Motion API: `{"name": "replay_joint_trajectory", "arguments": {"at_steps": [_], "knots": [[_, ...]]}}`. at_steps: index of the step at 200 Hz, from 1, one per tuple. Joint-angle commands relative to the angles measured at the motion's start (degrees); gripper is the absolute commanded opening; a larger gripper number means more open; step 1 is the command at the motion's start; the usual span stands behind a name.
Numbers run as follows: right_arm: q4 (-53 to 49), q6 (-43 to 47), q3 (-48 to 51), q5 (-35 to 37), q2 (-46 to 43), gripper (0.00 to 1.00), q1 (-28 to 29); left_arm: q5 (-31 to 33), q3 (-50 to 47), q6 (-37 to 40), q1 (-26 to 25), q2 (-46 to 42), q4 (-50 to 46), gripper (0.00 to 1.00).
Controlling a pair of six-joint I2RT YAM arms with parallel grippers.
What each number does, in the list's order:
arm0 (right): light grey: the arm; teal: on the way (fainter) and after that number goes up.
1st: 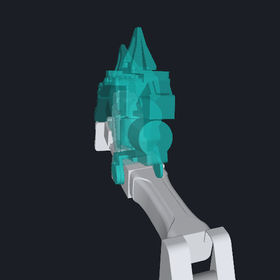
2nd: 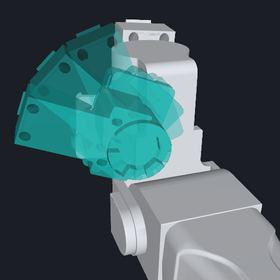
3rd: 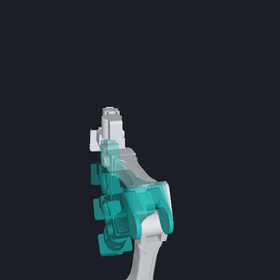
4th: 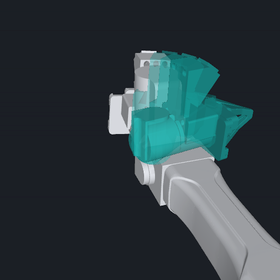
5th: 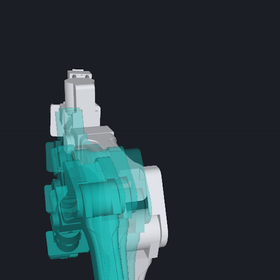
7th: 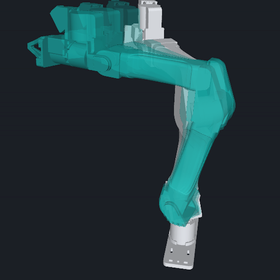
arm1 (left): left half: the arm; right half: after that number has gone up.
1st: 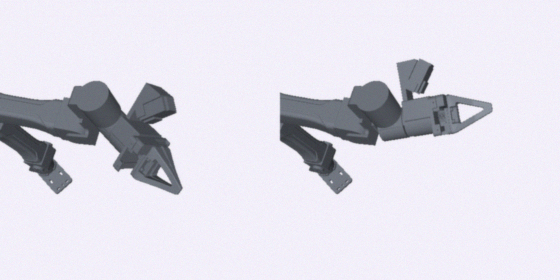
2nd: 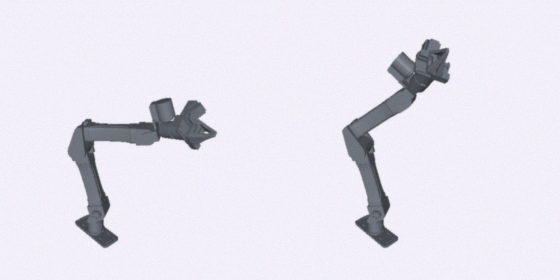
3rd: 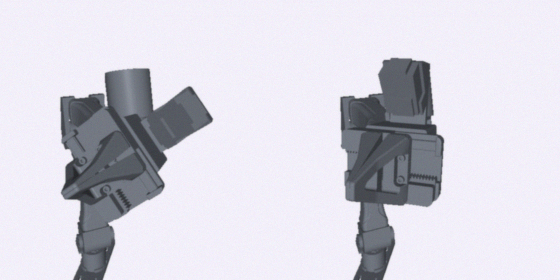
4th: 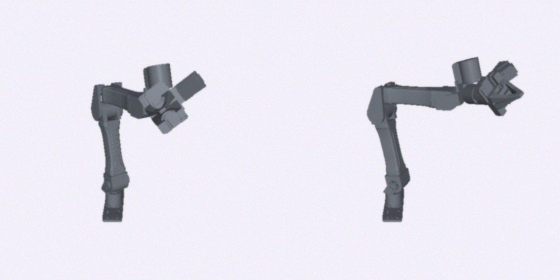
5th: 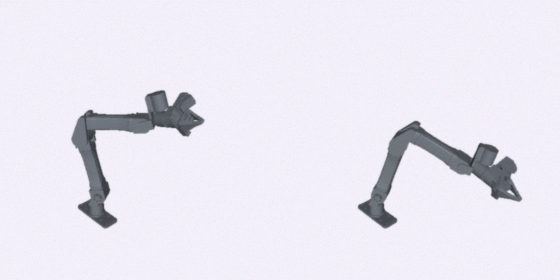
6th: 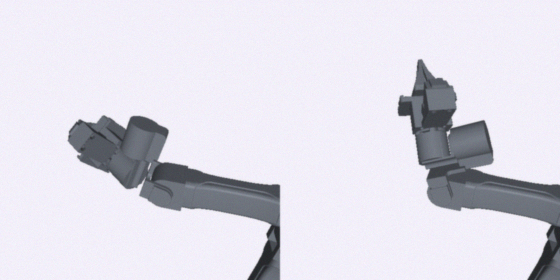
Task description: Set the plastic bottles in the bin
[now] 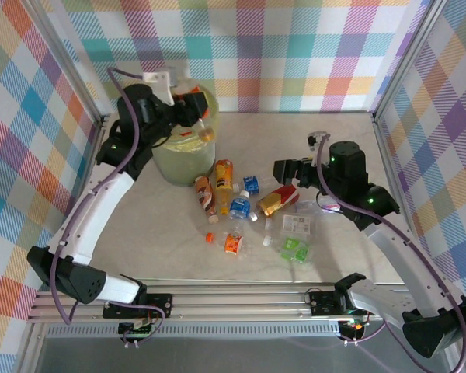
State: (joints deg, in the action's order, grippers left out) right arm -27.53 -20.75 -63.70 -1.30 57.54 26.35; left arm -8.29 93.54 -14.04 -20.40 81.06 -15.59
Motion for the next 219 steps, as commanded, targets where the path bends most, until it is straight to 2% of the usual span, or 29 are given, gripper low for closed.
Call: {"name": "replay_joint_trajectory", "arguments": {"at_steps": [1, 61, 98, 128, 158, 219], "knots": [[-9.8, -6.7, -2.3, 14.7, -0.1, 1.00, 0.3, -0.4, 4.8, 3.0, 4.0, 3.4, -4.8, 0.35], [-18.6, -12.4, -2.6, 25.8, -0.3, 1.00, -1.1, -1.1, 18.9, 7.9, 9.5, 15.5, -13.2, 0.35], [-27.3, -17.5, -2.4, 27.0, 0.1, 1.00, -5.5, 1.8, 26.9, 11.2, 10.9, 22.6, -19.9, 0.38], [-30.5, -19.7, 0.7, 25.3, -0.6, 1.00, -9.1, 5.6, 28.6, 13.6, 11.6, 25.4, -22.7, 0.40], [-29.8, -22.7, 6.3, 22.0, -2.7, 1.00, -12.3, 5.9, 28.9, 15.5, 12.2, 27.2, -23.1, 0.41], [-18.9, -25.8, 17.6, 10.7, -4.8, 1.00, -17.2, 8.2, 29.2, 17.7, 12.3, 30.9, -24.4, 0.50]]}}
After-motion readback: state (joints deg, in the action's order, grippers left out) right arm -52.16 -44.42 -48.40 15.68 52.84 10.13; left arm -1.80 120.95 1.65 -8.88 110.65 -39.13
